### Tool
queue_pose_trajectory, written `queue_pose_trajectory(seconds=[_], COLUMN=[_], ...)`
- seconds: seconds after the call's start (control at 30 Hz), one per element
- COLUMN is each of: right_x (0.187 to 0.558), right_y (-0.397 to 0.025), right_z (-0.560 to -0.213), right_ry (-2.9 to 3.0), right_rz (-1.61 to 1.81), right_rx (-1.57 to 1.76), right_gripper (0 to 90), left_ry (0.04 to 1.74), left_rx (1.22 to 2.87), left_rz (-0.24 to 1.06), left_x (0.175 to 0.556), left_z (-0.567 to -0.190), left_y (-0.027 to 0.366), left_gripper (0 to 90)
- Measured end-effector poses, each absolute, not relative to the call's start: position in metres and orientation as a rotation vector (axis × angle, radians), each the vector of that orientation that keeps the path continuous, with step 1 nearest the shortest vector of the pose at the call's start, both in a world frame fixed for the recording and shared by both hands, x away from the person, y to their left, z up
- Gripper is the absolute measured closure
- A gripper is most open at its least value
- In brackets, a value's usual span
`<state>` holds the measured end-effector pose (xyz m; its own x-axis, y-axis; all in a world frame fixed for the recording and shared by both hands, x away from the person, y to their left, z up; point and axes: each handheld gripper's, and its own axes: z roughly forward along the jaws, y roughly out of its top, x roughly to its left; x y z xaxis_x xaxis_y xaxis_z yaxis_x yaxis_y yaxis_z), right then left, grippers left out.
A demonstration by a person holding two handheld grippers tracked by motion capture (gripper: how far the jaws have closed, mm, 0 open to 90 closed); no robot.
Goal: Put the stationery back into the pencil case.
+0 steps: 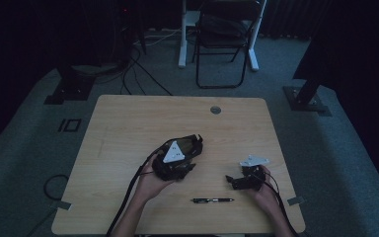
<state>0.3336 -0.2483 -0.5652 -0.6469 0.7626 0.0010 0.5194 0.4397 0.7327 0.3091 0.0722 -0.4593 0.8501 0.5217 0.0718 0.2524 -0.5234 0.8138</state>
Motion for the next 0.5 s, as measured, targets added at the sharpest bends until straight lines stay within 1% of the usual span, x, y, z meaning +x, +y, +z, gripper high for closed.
queue_pose_trajectory(seconds=[0.5], right_x=[0.334], right_y=[-0.248], right_z=[-0.565], right_ry=[2.367], right_rz=[1.032], right_rx=[1.098], right_gripper=[11.6], left_ry=[0.533], left_rx=[2.153], left_rz=[0.357], left_x=[0.301], left_z=[-0.467], left_y=[0.061], left_gripper=[60.7])
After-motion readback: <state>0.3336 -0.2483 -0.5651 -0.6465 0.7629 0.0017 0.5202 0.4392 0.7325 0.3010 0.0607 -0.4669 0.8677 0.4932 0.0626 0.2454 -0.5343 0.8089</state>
